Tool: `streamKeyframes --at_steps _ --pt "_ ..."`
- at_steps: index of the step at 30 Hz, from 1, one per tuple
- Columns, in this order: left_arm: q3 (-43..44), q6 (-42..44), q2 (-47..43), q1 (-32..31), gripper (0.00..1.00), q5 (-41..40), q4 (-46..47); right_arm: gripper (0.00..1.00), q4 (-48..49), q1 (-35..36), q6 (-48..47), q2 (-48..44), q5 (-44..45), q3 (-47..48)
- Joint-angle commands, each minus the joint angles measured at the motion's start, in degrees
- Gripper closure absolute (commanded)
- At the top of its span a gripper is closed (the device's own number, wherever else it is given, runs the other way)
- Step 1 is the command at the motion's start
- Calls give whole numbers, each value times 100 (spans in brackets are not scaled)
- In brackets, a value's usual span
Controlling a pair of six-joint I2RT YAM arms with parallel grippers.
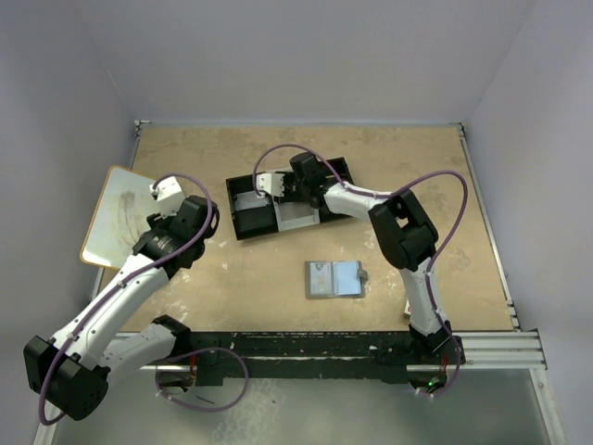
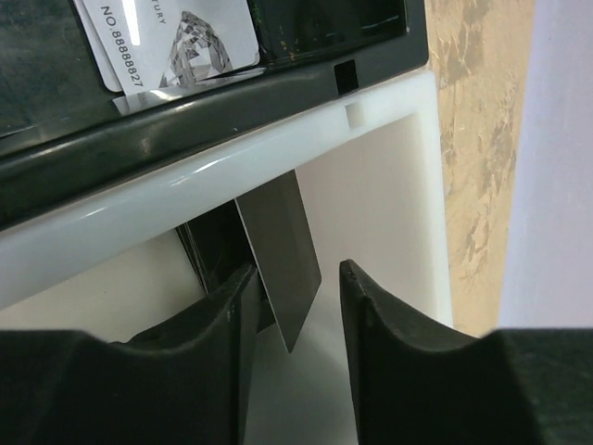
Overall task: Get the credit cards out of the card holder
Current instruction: Place the credit card in the storage box.
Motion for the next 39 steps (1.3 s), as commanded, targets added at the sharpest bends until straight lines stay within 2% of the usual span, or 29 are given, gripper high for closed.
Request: streamKeyframes --at_steps 1,10,15,18,20,24,25,29,33,39 --pt "149 127 -26 33 33 -1 129 56 -175 20 346 -250 -45 304" --pt "132 120 -25 33 33 146 109 46 -153 10 1231 -601 -451 280" --pt "126 112 -66 33 33 171 108 45 152 6 1958 -892 -59 136" --pt "126 112 -85 32 33 166 111 44 303 1 3116 -1437 301 -90" --pt "123 112 -111 33 33 162 112 41 163 -4 4292 -1901 741 -334" --pt "101 162 -177 32 31 245 177 40 -1183 -1 6911 -2685 1090 -892" --pt "92 178 -190 33 31 275 213 40 -1390 8 7460 -2860 994 -1181" --pt "86 199 -178 31 30 307 250 40 -1197 333 9326 -3909 1151 -2806" --pt "84 199 -159 29 30 342 241 30 -1522 1129 10496 -4380 1827 -3671" --pt "91 192 -158 31 30 304 239 28 -1940 1665 11104 -4176 2042 -3926"
